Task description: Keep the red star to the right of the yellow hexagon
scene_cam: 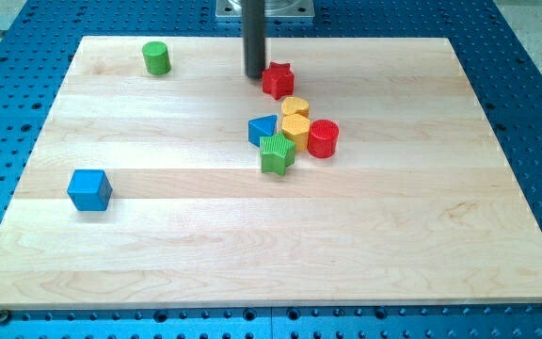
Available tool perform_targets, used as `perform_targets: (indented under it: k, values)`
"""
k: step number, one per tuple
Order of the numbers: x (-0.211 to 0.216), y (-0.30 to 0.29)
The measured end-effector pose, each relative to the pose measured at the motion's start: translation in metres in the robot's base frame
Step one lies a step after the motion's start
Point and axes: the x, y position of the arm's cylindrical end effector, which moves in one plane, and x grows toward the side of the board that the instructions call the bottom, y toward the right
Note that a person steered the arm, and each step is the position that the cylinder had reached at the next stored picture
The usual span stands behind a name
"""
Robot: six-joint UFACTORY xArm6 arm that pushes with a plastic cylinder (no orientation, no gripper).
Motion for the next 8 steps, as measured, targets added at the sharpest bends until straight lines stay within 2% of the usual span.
perform_targets:
  k: [1, 2, 3, 4, 5, 6, 7, 8]
  values:
    - [0.021, 0.044]
    - [0.003, 0.040]
    - [0.005, -0.036]
    - [0.043, -0.013]
    - [0.072, 0.059]
    - [0.070, 0.120]
    - [0.004, 0.128]
    - [0.008, 0.184]
